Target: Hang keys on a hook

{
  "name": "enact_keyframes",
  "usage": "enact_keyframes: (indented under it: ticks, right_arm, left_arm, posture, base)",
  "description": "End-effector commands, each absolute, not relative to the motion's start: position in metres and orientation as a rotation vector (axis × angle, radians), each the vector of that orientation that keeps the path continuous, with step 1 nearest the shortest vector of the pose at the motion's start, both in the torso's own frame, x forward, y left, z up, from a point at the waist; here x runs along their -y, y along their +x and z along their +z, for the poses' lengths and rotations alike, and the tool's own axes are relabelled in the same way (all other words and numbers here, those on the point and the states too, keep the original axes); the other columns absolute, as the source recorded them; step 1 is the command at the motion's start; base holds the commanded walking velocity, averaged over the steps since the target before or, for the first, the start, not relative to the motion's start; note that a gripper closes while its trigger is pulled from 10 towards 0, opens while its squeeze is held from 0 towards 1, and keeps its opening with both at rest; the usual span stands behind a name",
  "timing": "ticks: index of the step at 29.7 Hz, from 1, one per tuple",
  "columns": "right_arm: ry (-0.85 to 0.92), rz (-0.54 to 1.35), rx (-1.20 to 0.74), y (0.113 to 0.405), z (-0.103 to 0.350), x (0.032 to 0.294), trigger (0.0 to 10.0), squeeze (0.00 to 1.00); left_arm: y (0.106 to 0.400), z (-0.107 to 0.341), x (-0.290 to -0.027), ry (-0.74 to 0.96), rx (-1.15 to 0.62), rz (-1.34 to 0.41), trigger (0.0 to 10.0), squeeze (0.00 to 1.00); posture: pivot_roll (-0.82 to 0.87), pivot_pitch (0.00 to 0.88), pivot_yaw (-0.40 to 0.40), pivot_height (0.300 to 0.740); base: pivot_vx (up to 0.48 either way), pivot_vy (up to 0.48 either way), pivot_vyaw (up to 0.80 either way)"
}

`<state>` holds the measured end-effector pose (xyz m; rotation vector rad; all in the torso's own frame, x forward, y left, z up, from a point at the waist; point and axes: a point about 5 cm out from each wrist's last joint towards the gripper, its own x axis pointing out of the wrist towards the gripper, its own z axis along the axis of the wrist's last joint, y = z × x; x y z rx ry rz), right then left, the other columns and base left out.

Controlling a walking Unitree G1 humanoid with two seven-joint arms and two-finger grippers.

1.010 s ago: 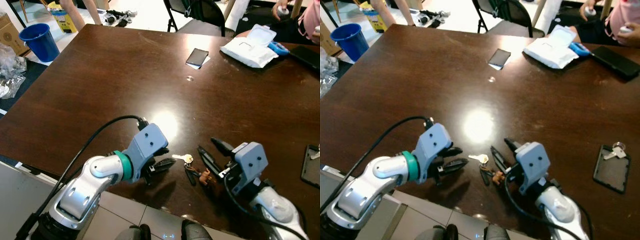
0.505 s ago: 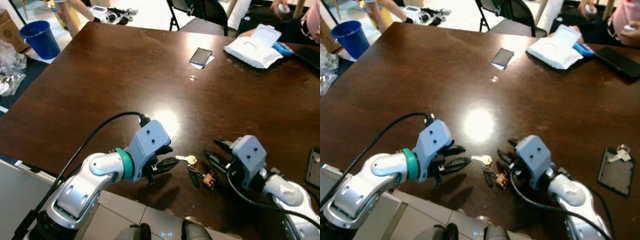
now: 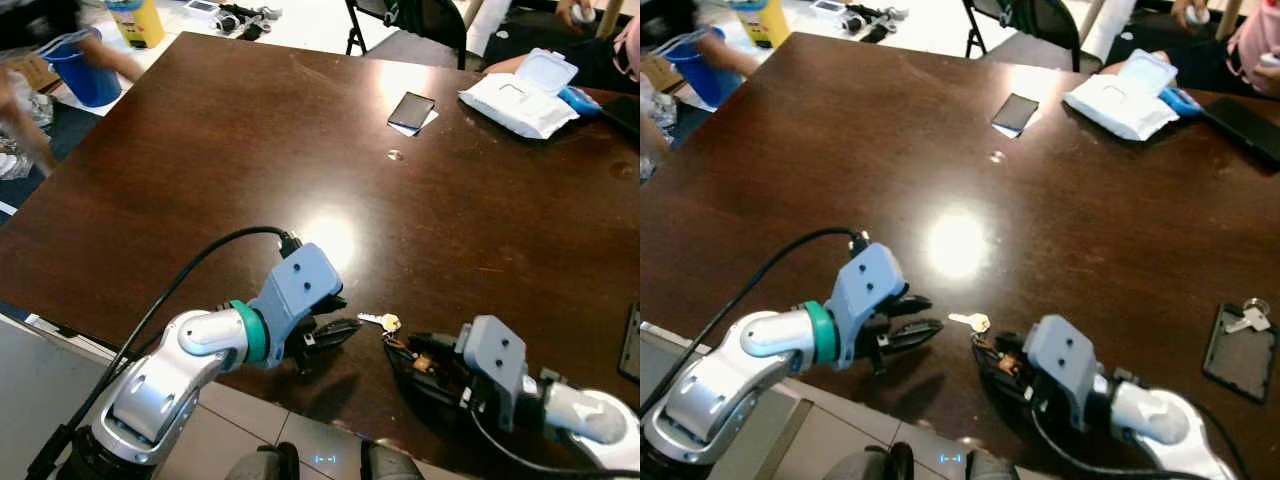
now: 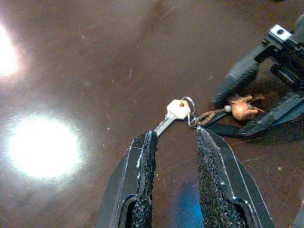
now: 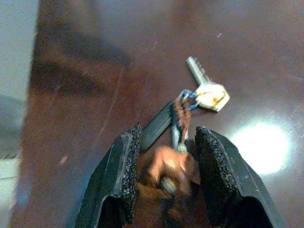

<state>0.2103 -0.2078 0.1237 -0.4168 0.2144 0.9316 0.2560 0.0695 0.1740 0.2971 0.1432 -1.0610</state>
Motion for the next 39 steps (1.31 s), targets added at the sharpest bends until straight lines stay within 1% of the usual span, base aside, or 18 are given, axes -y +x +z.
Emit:
enact_keyframes:
  ticks: [1,4,11,14,21,22,23,24,25,27,31,32,33,35,36,37,38,39]
  right_arm:
    - [-0.407,0.945,-0.240,0.203,0.124,0.216,10.0,0.00]
    - [-0.393,0.969,-0.269,0.198,0.123,0.221,10.0,0.00]
    - [-0.375,1.001,-0.311,0.195,0.114,0.218,10.0,0.00]
    - [-0.385,0.921,-0.288,0.205,0.109,0.218,10.0,0.00]
    - [-0.348,0.901,-0.264,0.210,0.110,0.213,10.0,0.00]
    - [-0.340,0.912,-0.265,0.209,0.109,0.211,9.1,0.00]
    - [-0.335,0.921,-0.267,0.209,0.108,0.209,4.9,0.00]
    - [-0.335,0.921,-0.267,0.209,0.108,0.209,4.9,0.00]
    - [-0.334,0.927,-0.270,0.208,0.108,0.208,3.8,0.00]
    - [-0.336,0.927,-0.266,0.209,0.108,0.208,3.2,0.00]
    - [-0.340,0.919,-0.254,0.210,0.109,0.208,3.2,0.00]
    - [-0.345,0.906,-0.242,0.212,0.110,0.208,2.9,0.00]
    - [-0.348,0.897,-0.232,0.214,0.111,0.208,2.1,0.00]
    - [-0.351,0.888,-0.223,0.215,0.112,0.208,2.4,0.00]
    - [-0.352,0.882,-0.219,0.216,0.112,0.208,4.5,0.00]
    - [-0.357,0.871,-0.211,0.217,0.112,0.208,8.3,0.00]
    - [-0.357,0.871,-0.211,0.217,0.112,0.208,8.3,0.00]
    - [-0.362,0.857,-0.198,0.220,0.114,0.208,10.0,0.00]
  left_arm:
    - [0.253,0.170,-0.070,0.286,-0.166,-1.075,10.0,0.00]
    - [0.253,0.170,-0.070,0.286,-0.167,-1.077,10.0,0.00]
    - [0.252,0.171,-0.069,0.286,-0.166,-1.077,10.0,0.00]
    - [0.252,0.171,-0.073,0.292,-0.172,-1.069,10.0,0.00]
    - [0.252,0.171,-0.072,0.292,-0.172,-1.067,10.0,0.00]
    - [0.252,0.171,-0.072,0.292,-0.171,-1.065,10.0,0.00]
    - [0.252,0.171,-0.072,0.291,-0.171,-1.063,10.0,0.00]
    - [0.252,0.171,-0.072,0.291,-0.171,-1.063,10.0,0.00]
    - [0.252,0.172,-0.072,0.291,-0.171,-1.062,10.0,0.00]
    - [0.252,0.171,-0.072,0.292,-0.171,-1.060,10.0,0.00]
    - [0.252,0.171,-0.072,0.291,-0.171,-1.060,10.0,0.00]
    - [0.252,0.172,-0.072,0.288,-0.170,-1.060,10.0,0.00]
    - [0.252,0.172,-0.071,0.286,-0.168,-1.060,10.0,0.00]
    - [0.252,0.172,-0.071,0.285,-0.167,-1.060,10.0,0.00]
    - [0.252,0.173,-0.071,0.284,-0.167,-1.060,10.0,0.00]
    - [0.252,0.173,-0.071,0.284,-0.167,-1.060,10.0,0.00]
    - [0.252,0.173,-0.071,0.284,-0.167,-1.060,10.0,0.00]
    - [0.252,0.173,-0.071,0.285,-0.167,-1.060,10.0,0.00]
  posture:
    - [-0.10,0.170,0.151,0.740]
    - [-0.10,0.170,0.152,0.740]
    - [-0.09,0.171,0.154,0.740]
    - [-0.08,0.174,0.156,0.740]
    - [-0.08,0.175,0.158,0.740]
    - [-0.07,0.178,0.157,0.740]
    - [-0.07,0.179,0.157,0.740]
    - [-0.07,0.179,0.157,0.740]
    - [-0.07,0.181,0.157,0.740]
    - [-0.07,0.181,0.158,0.740]
    - [-0.07,0.181,0.158,0.740]
    - [-0.07,0.182,0.159,0.740]
    - [-0.07,0.183,0.160,0.740]
    - [-0.07,0.183,0.160,0.740]
    - [-0.07,0.183,0.160,0.740]
    - [-0.07,0.183,0.161,0.740]
    - [-0.07,0.183,0.161,0.740]
    - [-0.07,0.183,0.162,0.740]
  base:
    - [0.000,0.000,0.00]
    - [0.000,0.000,0.00]
    - [0.000,0.000,0.00]
    - [0.000,0.000,0.00]
    - [0.000,0.000,0.00]
    - [0.000,0.000,0.00]
    - [0.000,0.000,0.00]
    - [0.000,0.000,0.00]
    - [0.000,0.000,0.00]
    - [0.000,0.000,0.00]
    - [0.000,0.000,0.00]
    - [0.000,0.000,0.00]
    - [0.000,0.000,0.00]
    - [0.000,0.000,0.00]
    - [0.000,0.000,0.00]
    - [0.000,0.000,0.00]
    - [0.000,0.000,0.00]
    - [0.000,0.000,0.00]
